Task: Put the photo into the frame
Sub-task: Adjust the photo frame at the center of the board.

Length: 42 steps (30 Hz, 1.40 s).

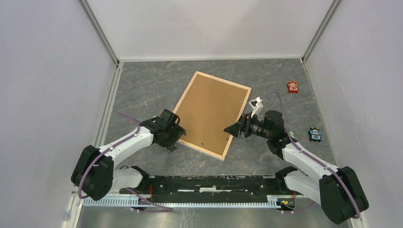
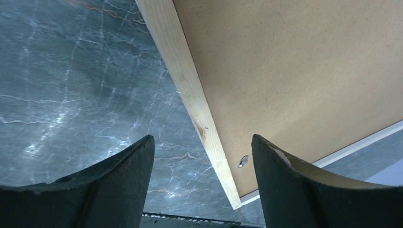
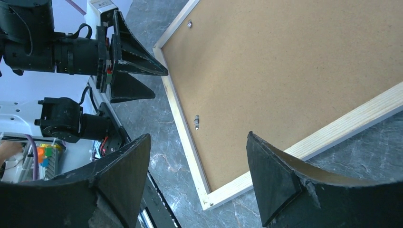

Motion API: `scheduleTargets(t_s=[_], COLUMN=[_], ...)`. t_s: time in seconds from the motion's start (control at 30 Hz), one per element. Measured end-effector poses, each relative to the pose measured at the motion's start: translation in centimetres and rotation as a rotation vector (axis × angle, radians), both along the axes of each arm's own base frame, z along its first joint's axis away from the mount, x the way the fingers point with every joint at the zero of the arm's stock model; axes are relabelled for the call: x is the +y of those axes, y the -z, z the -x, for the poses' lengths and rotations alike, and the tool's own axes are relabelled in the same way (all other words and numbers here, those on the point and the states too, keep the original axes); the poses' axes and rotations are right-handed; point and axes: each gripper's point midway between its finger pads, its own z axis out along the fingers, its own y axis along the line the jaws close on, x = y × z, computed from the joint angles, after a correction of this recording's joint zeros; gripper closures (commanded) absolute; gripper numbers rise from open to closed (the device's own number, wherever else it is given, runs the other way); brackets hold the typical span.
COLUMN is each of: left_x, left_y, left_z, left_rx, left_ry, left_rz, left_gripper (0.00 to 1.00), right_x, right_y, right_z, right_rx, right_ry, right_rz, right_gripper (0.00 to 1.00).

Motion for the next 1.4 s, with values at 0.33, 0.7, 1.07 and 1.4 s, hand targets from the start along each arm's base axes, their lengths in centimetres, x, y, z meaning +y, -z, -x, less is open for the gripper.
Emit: scheduleTargets(t_s=[0.33,0.7,1.07,1.4], left_x=[-1.6,-2.0,1.9,4.6], left_y=[2.5,2.7,2.0,0.6], left_z=[-0.6,-0.7,-2.4,-3.3], left_rx=[0.059,0.051,-0.033,-0.038], left_ry=[-0.047,0.01,0.498,0.849], left_rz=[-0.023,-0.073,-0.419,-0.558], left_gripper=[0.47,0.9,0.98,0.98], right_x=[-1.1,-2.6,-6.6,-8.3], right_y=[0.7,2.4,1.3,2.5], right_z=[-0.5,-1.0,-6.6,-12.2], right_rx=[-0.015,-0.005,-0.034,-0.003], right_ry=[0.051,0.104,0.251,0.287], right_rz=[0.072,0.182,0.532,0.743], right_gripper=[0.22,0.22,0.13,0.08])
